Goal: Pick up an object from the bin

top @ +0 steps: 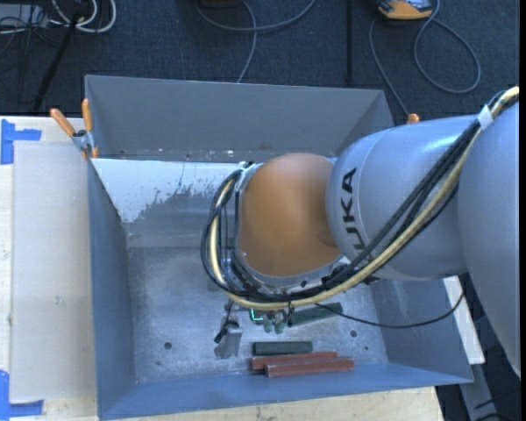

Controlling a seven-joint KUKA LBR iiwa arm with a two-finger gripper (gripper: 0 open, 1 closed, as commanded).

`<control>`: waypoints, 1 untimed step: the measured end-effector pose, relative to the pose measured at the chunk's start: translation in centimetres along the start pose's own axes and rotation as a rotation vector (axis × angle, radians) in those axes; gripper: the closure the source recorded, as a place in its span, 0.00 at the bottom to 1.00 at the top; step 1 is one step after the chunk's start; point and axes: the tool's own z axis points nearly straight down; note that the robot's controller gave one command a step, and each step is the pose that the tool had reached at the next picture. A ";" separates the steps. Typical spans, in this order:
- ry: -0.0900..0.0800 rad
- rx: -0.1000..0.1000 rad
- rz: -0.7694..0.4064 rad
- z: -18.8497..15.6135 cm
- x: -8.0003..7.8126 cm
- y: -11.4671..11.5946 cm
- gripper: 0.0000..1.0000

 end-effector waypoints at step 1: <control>0.000 -0.001 -0.155 8.7 0.2 -7.4 0.00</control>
Offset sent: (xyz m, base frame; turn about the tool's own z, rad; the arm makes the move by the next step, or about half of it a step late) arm -0.0008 -0.0713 -0.0834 -0.1590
